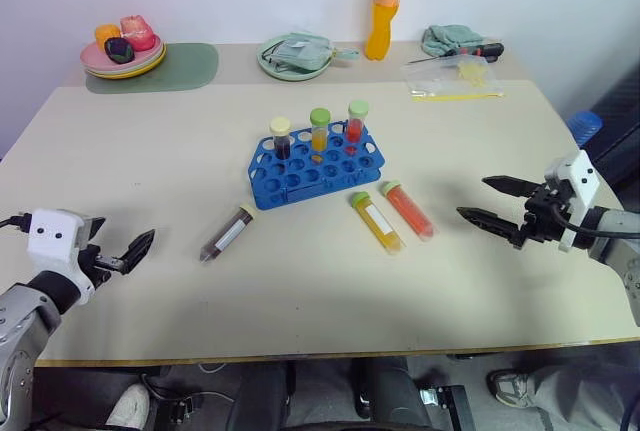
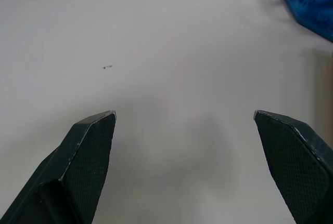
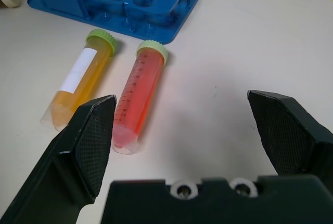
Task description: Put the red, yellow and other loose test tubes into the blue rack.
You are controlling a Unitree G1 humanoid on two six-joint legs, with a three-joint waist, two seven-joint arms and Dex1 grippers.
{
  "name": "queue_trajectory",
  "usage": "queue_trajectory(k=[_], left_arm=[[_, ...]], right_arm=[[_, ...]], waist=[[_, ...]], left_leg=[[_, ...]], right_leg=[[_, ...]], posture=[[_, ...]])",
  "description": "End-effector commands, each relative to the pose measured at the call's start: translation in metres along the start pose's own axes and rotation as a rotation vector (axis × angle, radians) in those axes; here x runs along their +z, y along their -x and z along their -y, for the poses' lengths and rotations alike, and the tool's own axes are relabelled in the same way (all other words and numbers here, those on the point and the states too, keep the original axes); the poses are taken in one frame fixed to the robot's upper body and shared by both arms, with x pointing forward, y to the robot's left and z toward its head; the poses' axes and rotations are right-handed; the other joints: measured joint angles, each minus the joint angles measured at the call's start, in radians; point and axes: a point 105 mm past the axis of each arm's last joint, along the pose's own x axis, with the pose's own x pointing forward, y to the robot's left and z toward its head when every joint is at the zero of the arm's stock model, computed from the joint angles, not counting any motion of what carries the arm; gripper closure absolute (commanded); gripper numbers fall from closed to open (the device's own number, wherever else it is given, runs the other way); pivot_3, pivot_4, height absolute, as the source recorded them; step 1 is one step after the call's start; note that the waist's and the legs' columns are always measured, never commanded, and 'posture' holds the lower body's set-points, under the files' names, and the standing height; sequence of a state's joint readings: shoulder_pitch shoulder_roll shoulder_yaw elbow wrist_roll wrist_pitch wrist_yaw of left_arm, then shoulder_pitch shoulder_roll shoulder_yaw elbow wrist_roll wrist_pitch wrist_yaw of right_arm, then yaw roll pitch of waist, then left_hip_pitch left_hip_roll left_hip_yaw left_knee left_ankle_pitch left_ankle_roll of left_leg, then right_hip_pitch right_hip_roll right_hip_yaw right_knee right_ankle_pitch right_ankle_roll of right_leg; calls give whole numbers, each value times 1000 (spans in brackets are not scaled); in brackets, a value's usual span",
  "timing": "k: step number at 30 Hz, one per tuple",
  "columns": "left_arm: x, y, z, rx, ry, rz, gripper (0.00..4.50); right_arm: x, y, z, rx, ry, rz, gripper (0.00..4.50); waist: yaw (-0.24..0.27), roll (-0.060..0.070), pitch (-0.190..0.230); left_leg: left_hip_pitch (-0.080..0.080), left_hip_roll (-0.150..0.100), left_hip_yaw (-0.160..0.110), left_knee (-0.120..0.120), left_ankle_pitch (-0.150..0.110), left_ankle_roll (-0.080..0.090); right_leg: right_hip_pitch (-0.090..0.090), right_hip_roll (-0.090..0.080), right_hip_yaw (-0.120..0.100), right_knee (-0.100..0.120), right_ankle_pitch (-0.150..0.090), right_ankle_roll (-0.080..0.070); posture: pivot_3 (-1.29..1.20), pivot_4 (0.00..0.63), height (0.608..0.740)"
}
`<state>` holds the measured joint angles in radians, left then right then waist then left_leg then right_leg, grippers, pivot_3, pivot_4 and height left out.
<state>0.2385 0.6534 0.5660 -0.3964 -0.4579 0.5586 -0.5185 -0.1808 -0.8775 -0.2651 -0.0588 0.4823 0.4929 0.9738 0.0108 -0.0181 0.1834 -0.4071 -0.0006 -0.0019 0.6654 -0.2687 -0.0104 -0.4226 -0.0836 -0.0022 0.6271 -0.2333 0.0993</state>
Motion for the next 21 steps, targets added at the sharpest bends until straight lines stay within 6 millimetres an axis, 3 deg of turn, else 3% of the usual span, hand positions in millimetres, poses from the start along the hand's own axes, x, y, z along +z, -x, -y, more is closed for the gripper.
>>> queue_trajectory(k=[1,12,16,21], left_arm=[[11,2,-2,16,-18,41,131],[18,1,1,11,-3,86,131],[21,-10,18,-61,10,112,131],[30,-26,38,-165,42,143,131]], right_arm=[[16,-5,-4,13,53,43,0],[22,-22,-4,-7,61,51,0],[25,-22,0,-58,39,76,0],[29,-12,-10,-68,-17,114,0]], waist=[[0,0,0],[0,0,0],[3,0,0],[4,0,0]], left_leg=[[0,0,0,0,0,0],[0,0,0,0,0,0],[0,0,0,0,0,0],[0,-1,-1,1,0,0]], right_leg=[[0,0,0,0,0,0],[0,0,0,0,0,0],[0,0,0,0,0,0],[0,0,0,1,0,0]], posture=[[0,150,740],[0,150,740],[0,150,740],[0,150,740]])
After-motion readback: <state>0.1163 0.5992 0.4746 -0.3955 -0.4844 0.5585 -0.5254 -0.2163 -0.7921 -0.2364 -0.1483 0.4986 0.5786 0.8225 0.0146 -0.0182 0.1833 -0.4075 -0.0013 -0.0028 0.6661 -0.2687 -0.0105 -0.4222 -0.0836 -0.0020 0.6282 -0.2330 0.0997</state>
